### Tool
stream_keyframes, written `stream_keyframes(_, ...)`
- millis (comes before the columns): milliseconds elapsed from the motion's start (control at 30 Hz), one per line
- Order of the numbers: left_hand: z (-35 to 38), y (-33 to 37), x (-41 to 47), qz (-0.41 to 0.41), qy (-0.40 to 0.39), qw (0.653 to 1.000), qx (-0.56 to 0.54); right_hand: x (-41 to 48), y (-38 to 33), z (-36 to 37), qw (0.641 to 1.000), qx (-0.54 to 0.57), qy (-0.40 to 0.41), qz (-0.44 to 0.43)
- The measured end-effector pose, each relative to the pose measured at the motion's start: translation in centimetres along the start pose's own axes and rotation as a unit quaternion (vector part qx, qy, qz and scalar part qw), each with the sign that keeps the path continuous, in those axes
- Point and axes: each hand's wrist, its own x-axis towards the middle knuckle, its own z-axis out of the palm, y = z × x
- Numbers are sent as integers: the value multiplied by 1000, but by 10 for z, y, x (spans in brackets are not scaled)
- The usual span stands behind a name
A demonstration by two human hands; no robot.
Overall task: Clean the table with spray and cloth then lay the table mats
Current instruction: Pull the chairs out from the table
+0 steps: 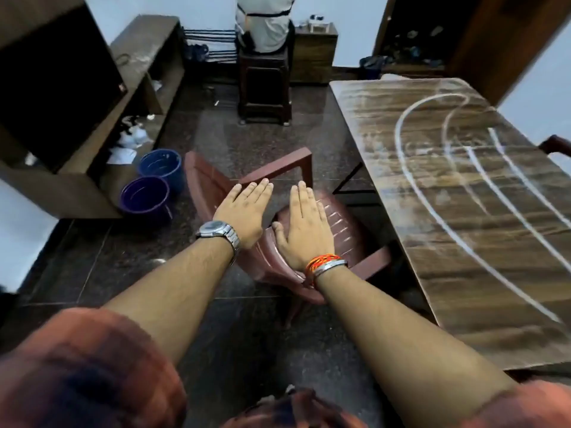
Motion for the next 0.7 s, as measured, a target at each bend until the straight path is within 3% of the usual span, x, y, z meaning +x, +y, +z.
stream_keyframes(167, 22, -43, -19, -46, -42, 998, 17, -4, -40, 27, 995, 12, -86, -39)
stream_keyframes(367, 39, -80, -29, -36, -69, 996, 38, -1, -80, 52, 989, 16, -140, -41)
stream_keyframes(700, 60, -124, 0, 115, -59, 991, 41, 21, -118, 84, 982, 2, -161, 95)
